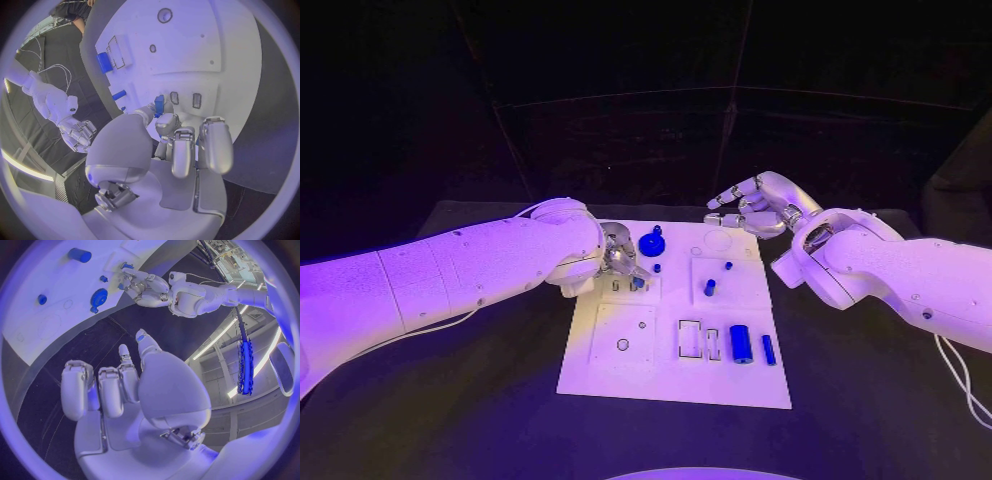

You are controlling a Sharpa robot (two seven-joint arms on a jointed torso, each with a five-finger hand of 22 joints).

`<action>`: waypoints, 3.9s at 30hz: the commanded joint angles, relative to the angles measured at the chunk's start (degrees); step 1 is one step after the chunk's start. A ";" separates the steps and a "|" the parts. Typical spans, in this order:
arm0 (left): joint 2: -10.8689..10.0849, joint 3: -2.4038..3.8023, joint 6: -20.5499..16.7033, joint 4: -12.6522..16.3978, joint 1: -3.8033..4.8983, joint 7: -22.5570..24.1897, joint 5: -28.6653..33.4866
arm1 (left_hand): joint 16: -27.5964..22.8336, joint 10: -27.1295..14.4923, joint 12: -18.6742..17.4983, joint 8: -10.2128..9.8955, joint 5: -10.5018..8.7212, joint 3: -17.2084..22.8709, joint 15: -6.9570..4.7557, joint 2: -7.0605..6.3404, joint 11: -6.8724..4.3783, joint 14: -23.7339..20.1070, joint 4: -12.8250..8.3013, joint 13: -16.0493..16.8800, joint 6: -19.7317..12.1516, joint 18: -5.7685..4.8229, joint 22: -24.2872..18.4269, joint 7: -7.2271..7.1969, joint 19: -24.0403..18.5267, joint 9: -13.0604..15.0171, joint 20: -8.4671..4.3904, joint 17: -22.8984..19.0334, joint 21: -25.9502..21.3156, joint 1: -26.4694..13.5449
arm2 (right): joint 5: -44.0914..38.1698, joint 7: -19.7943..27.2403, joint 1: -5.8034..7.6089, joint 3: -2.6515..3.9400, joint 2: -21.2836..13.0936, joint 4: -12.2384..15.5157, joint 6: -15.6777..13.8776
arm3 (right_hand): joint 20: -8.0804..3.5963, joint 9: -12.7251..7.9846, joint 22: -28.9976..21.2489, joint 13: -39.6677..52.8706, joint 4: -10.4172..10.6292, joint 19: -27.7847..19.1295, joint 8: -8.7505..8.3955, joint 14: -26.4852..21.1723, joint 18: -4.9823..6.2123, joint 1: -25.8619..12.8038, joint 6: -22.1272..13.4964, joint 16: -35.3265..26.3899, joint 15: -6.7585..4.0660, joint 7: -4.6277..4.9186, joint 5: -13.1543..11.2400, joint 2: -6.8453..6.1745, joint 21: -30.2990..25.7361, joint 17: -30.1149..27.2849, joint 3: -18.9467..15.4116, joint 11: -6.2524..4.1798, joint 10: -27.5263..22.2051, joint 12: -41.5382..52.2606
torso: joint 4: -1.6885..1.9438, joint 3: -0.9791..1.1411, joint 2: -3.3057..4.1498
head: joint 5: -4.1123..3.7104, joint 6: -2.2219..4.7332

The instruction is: Assemble the parts on the task board

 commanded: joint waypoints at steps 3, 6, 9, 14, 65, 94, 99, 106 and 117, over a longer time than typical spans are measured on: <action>-1.03 0.05 -3.14 1.50 0.06 1.11 -0.57 | 0.18 0.43 0.15 0.24 -0.06 7.80 -0.10 -0.05 -0.08 6.04 -7.29 0.17 -0.08 -0.64 0.11 -0.20 0.11 0.14 0.04 15.09 -0.33 -0.56 | -0.19 0.63 0.12 0.04 0.04 -0.05 0.12 | -0.16 -0.10 1.09 5.96 0.01 -0.07 0.32 4.68 -0.14 -0.06 0.19 -0.32 -0.26 0.05 0.36 0.50 -0.24 9.33 -0.48 -0.11 -0.13 -0.18 | 0.04 0.00 -0.03 | 0.16 -0.05; -1.55 0.02 -3.57 2.00 0.04 0.77 -1.05 | 0.18 0.70 0.55 0.28 -0.08 8.14 -0.11 -0.22 -0.09 6.04 -7.38 0.63 -0.05 -0.69 0.38 -0.20 0.21 0.22 0.03 15.09 -0.17 -0.77 | -0.19 0.67 0.11 0.04 -0.02 -0.06 0.12 | -0.16 -0.10 1.08 5.96 0.02 -0.08 0.32 4.68 -0.14 -0.09 0.19 -0.33 -0.26 0.05 0.37 0.51 -0.25 9.33 -0.50 -0.11 -0.13 -0.18 | 0.04 0.02 -0.02 | 0.26 -0.08; -1.78 -0.07 -3.93 2.08 -0.05 0.46 -1.28 | 0.18 0.85 0.75 0.33 -0.09 8.32 -0.12 -0.28 -0.09 6.04 -7.38 0.83 0.00 -0.72 0.51 -0.21 0.26 0.27 0.02 15.09 -0.09 -0.97 | -0.19 0.71 0.11 0.04 -0.06 -0.06 0.11 | -0.16 -0.10 1.08 5.95 0.05 -0.08 0.32 4.68 -0.14 -0.13 0.19 -0.33 -0.26 0.06 0.39 0.51 -0.25 9.33 -0.53 -0.10 -0.13 -0.19 | 0.08 0.03 -0.07 | 0.29 -0.18; -1.93 -0.27 -4.54 2.10 -0.44 0.30 -2.50 | 0.18 0.87 0.76 0.34 -0.10 8.38 -0.13 -0.30 -0.10 6.04 -7.38 0.83 0.01 -0.74 0.61 -0.21 0.30 0.28 0.02 15.09 -0.03 -1.02 | -0.19 0.78 0.11 0.04 -0.12 -0.08 0.11 | -0.16 -0.11 1.05 5.91 0.12 -0.09 0.32 4.67 -0.14 -0.25 0.17 -0.36 -0.26 0.06 0.45 0.52 -0.26 9.27 -0.63 -0.10 -0.15 -0.23 | 0.06 -0.06 0.04 | 0.42 -0.10; -1.30 -0.60 -1.30 0.59 -1.50 -1.08 -4.11 | 0.18 0.94 0.81 0.39 -0.13 8.96 -0.17 -0.46 -0.15 6.04 -7.56 0.83 0.04 -0.73 0.62 -0.27 0.33 0.41 -0.02 15.09 -0.03 -1.32 | 2.22 0.63 0.10 0.03 0.45 -0.72 1.18 | -0.16 -0.13 1.02 6.01 0.24 -0.10 0.33 4.68 -0.13 -0.44 0.17 -0.35 -0.25 0.06 0.54 0.66 -0.28 9.30 -0.76 -0.09 -0.06 -0.10 | 0.01 0.01 0.10 | 0.92 -0.50; 0.25 -0.63 -0.87 -1.53 -1.50 -0.52 -3.60 | 0.18 1.93 2.07 1.84 -0.16 4.20 -0.46 -2.91 -0.55 6.04 -4.28 1.90 2.68 -0.96 1.96 -0.86 0.82 1.49 -0.27 15.09 0.73 -8.96 | 2.23 0.55 0.10 0.03 0.48 -0.64 1.11 | -0.16 -0.13 0.88 5.92 0.28 -0.17 0.36 4.65 -0.10 -0.48 0.22 -0.41 -0.26 0.05 0.57 0.75 -0.35 9.17 -0.82 -0.10 -0.13 -0.21 | -0.08 0.04 0.10 | 0.90 -0.73; 0.41 -0.64 -0.74 -1.72 -1.50 -0.51 -3.59 | 0.18 2.07 2.26 2.11 -0.16 3.00 -0.57 -3.11 -0.67 6.04 -4.02 2.07 2.98 -1.01 2.26 -1.00 0.91 1.71 -0.36 15.09 0.90 -9.63 | 2.23 0.53 0.11 0.03 0.45 -0.61 1.14 | -0.16 -0.13 0.82 5.90 0.28 -0.20 0.36 4.65 -0.09 -0.49 0.22 -0.42 -0.26 0.05 0.57 0.75 -0.37 9.15 -0.84 -0.10 -0.14 -0.23 | -0.05 0.05 0.08 | 0.86 -0.77; 0.53 -0.66 -1.35 -1.95 -1.50 -0.15 -3.59 | 0.18 1.85 1.77 2.54 -0.16 0.71 -0.66 -3.41 -0.77 6.04 -3.38 1.38 3.45 -1.01 2.31 -1.14 0.92 2.06 -0.46 15.09 0.90 -10.88 | 2.23 0.44 0.11 0.03 0.49 -0.63 1.31 | -0.16 -0.14 0.62 5.81 0.33 -0.30 0.36 4.62 -0.05 -0.53 0.20 -0.48 -0.26 0.05 0.78 0.87 -0.47 9.03 -0.89 -0.10 -0.21 -0.33 | 0.00 0.04 0.11 | 0.77 -0.76; 0.65 -0.66 -2.80 -2.44 -1.50 -0.10 -3.60 | 0.18 1.71 1.42 2.82 -0.17 -7.93 -0.80 -4.48 -0.80 6.04 -0.72 0.86 3.56 -0.99 2.23 -1.28 0.84 2.61 -0.52 15.09 0.70 -14.00 | 2.23 0.30 0.11 0.03 0.38 -0.64 1.35 | -0.16 -0.18 0.29 5.59 0.65 -0.46 0.36 4.56 0.02 -1.10 0.10 -0.63 -0.25 0.06 0.66 0.81 -0.65 8.76 -1.60 -0.08 -0.38 -0.58 | -0.03 0.05 0.05 | 0.76 -0.74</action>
